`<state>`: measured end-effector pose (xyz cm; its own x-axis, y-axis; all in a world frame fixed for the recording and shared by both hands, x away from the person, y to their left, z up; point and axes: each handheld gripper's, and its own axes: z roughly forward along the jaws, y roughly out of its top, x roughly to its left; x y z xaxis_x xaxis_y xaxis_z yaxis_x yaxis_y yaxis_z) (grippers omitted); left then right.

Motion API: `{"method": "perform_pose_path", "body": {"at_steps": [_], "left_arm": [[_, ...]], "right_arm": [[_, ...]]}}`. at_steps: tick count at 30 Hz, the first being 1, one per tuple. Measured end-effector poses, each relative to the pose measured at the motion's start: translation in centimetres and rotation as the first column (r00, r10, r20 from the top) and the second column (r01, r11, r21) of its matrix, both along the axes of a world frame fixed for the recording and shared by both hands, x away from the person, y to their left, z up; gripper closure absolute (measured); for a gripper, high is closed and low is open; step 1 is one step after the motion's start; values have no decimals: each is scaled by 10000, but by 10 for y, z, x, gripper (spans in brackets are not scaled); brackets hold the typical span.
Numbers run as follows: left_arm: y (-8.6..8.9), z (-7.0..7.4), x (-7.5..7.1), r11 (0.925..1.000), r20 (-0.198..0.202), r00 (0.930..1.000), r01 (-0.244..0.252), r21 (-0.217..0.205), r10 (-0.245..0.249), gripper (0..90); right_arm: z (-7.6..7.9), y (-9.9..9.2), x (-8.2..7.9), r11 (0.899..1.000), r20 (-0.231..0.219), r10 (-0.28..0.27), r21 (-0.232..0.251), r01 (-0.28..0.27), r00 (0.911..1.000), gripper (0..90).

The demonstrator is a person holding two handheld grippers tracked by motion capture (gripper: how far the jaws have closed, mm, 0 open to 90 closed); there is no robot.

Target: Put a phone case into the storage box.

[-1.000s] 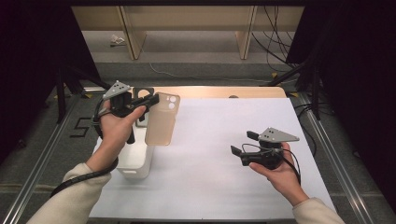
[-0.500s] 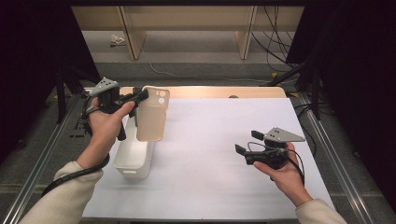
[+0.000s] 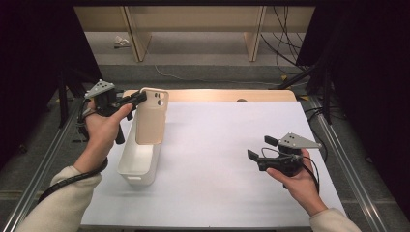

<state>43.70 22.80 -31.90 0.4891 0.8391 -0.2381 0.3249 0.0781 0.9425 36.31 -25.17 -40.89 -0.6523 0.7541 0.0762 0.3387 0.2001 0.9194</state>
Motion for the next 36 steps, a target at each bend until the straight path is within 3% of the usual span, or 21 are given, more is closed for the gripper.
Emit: {"method": "perform_pose_path", "body": {"at_steps": [11, 36], "left_arm": [[7, -2, 3, 9999, 62, 9999, -132, 99, 131, 815], [25, -14, 21, 9992, 163, 9992, -351, -200, 355, 815]], "right_arm": [[2, -4, -3, 9999, 56, -79, 89, 78, 10000, 161], [2, -11, -7, 9997, 82, -203, 155, 202, 9998, 161]]}}
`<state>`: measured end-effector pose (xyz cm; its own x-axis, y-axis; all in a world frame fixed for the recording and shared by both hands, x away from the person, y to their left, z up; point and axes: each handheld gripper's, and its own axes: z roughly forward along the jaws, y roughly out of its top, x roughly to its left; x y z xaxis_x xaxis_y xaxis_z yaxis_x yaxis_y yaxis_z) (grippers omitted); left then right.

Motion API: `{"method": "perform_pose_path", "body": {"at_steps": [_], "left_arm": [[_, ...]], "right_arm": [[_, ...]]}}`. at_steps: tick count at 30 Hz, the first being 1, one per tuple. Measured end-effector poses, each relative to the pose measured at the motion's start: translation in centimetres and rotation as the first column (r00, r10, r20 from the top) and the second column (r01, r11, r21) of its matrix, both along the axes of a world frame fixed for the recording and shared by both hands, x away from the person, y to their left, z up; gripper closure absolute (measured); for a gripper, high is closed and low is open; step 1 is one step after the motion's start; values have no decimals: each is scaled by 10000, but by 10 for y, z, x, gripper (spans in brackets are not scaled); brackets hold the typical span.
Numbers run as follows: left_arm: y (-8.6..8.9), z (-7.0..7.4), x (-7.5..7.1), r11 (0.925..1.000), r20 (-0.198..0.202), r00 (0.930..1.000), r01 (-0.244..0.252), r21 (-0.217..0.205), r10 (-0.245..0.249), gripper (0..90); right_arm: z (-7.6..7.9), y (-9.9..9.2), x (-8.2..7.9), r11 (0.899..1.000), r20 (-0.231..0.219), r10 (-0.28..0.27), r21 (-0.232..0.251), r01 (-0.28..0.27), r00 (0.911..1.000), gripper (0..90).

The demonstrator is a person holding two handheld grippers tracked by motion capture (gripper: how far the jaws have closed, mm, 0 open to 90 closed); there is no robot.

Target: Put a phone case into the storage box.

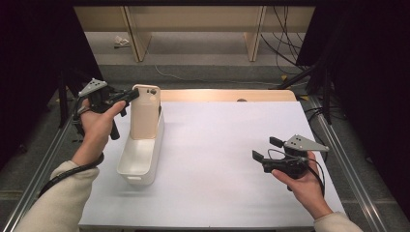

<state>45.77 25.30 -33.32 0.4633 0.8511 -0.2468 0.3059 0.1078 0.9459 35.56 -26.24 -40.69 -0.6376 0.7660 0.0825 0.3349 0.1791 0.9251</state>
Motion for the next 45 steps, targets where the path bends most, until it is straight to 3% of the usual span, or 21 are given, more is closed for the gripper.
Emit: {"method": "perform_pose_path", "body": {"at_steps": [45], "left_arm": [[16, -17, 38, 9993, -220, 9991, -354, 105, 357, 815]], "right_arm": [[-1, -2, 0, 10000, -92, -11, 91, 12, 10000, 161]]}}
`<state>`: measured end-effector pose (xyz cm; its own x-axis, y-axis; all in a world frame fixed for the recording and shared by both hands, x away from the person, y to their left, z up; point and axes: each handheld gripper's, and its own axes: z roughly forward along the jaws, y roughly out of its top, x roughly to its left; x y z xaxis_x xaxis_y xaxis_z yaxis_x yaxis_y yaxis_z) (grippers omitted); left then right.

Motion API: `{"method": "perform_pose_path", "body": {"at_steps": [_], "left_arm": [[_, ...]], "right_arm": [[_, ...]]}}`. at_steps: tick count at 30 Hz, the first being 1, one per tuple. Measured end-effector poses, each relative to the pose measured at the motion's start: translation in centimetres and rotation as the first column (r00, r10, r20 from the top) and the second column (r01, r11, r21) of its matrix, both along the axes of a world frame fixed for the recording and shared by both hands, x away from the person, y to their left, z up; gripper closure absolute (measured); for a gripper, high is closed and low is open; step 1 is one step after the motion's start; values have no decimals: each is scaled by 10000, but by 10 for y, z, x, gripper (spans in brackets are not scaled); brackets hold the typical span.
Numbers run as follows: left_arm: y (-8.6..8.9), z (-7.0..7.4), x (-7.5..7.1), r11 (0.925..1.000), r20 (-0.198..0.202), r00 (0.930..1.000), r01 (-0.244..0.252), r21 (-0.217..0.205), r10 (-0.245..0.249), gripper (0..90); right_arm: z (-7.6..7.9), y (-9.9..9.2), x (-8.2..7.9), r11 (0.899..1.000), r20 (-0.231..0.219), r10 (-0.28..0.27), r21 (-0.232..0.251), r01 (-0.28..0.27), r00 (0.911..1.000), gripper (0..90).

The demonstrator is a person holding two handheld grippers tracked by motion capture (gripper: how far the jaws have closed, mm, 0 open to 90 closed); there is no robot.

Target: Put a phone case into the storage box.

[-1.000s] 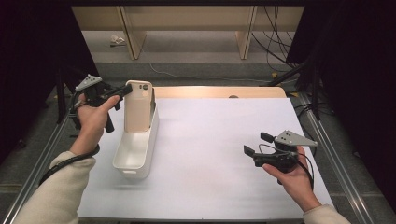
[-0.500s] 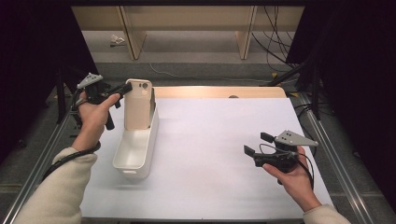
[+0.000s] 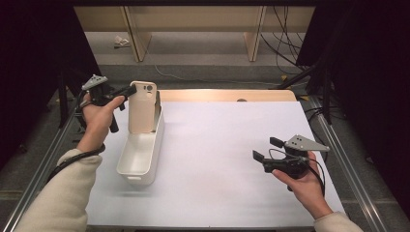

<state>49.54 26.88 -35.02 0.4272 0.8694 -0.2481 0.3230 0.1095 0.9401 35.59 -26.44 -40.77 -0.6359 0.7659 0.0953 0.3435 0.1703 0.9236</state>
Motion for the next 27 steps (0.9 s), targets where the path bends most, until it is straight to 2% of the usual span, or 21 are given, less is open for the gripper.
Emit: {"method": "perform_pose_path", "body": {"at_steps": [27], "left_arm": [[2, -17, 18, 9995, -263, 9995, -195, -228, 189, 814]], "right_arm": [[-1, 0, 1, 10000, -30, 7, 73, -7, 10000, 161]]}}
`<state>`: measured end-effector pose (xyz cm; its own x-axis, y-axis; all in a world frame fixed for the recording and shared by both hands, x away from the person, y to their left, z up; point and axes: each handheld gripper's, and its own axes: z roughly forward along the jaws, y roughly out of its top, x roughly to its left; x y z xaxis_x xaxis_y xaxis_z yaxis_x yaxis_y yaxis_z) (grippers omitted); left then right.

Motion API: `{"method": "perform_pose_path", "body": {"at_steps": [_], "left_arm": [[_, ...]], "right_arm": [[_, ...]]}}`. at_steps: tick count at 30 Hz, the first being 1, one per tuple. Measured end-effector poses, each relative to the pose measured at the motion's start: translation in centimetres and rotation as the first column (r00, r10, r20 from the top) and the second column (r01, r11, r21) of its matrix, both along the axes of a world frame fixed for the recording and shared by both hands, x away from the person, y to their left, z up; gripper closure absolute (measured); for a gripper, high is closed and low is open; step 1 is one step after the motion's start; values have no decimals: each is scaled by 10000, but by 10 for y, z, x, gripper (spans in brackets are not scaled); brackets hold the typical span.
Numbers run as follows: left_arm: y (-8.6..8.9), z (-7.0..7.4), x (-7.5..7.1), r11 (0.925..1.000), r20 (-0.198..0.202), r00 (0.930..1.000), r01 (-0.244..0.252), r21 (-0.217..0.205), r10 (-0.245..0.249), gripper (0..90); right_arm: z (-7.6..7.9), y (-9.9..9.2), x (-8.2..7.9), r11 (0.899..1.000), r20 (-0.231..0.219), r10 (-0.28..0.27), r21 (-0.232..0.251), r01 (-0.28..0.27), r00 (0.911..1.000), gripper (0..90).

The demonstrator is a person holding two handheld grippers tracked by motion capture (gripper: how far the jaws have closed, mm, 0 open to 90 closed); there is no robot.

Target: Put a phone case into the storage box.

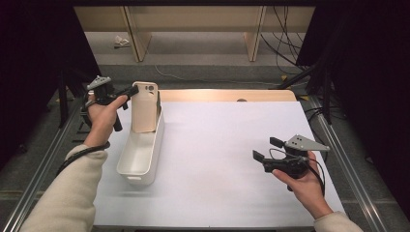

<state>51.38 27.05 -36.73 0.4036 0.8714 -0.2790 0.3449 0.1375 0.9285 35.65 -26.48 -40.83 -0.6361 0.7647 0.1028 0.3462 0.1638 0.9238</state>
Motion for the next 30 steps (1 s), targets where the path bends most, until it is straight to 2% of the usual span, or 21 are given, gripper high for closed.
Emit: {"method": "perform_pose_path", "body": {"at_steps": [16, 30], "left_arm": [[-2, -12, 10, 9999, -178, 9998, 64, 111, -62, 813], [-5, -22, 15, 9999, -293, 9994, 161, -8, -162, 812]], "right_arm": [[-1, 0, 1, 10000, -6, 45, -16, -45, 10000, 161], [-1, 0, 1, 10000, -23, 78, -12, -78, 10000, 161]]}}
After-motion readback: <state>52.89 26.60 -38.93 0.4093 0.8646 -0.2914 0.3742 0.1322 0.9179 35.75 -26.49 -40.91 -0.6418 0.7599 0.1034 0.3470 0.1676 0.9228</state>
